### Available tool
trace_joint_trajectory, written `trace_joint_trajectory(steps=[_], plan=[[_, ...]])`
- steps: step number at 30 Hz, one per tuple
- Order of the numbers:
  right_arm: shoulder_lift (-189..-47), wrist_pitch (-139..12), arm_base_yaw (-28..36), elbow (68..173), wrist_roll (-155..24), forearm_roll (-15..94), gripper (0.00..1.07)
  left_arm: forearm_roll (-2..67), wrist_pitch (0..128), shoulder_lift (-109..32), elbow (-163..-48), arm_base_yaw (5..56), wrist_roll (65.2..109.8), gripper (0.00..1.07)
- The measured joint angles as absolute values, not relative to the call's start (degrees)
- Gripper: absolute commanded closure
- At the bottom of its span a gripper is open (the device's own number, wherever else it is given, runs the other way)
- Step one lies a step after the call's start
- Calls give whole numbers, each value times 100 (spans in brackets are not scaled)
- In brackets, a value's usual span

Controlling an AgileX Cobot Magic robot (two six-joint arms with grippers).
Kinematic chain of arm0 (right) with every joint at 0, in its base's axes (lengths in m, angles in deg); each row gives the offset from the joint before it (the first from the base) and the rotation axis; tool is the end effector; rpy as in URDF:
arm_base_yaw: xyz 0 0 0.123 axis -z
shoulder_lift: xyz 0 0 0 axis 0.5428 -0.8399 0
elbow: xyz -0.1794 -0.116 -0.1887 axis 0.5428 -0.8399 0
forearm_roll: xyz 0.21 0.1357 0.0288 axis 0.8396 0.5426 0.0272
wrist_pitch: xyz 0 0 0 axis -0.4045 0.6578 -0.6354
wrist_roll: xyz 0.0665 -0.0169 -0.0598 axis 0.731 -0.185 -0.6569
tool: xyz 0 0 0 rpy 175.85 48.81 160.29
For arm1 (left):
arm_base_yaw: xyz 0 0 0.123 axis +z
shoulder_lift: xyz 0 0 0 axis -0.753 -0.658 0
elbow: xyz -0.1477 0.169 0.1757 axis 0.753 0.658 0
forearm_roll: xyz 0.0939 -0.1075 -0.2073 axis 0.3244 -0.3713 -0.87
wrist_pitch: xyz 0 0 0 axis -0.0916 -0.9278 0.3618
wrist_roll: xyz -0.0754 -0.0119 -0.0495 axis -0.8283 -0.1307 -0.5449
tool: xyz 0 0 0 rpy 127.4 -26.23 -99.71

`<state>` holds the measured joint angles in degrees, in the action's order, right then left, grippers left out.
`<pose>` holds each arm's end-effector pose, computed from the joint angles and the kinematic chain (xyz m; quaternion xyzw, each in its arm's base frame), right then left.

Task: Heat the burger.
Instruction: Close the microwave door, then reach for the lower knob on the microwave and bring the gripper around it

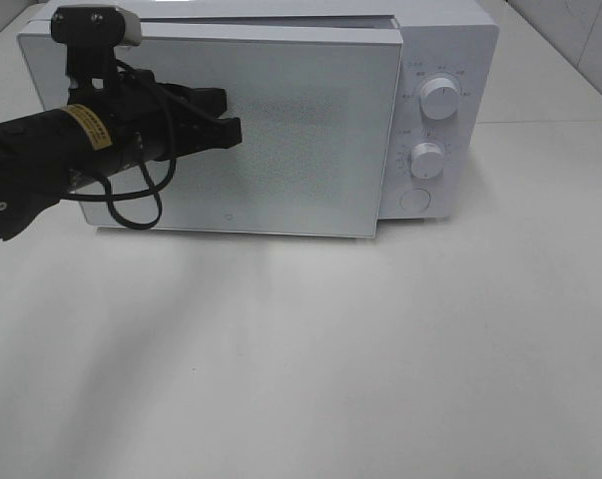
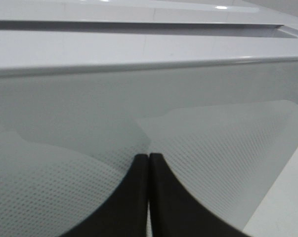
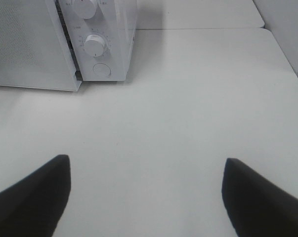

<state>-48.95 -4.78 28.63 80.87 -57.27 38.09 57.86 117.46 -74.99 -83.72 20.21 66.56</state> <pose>-0.0011 -0.0020 0.2826 -0.0035 0.8292 0.0271 0.5583 0.3219 -0.1888 0.1862 0.1682 0.7472 -0.2532 0.5910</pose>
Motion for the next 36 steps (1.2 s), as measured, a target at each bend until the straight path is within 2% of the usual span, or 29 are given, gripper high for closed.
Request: trace_joint_trajectory(steps=[15,36], plan=[[-4895,-478,2863,8087,-5727,3809,33,5826,11122,-8043,-9426,1551,6868,107],[-4895,-478,2863,8087,-5727,3815,33,5998,10852,-8541,-10297,1333,6926,107]])
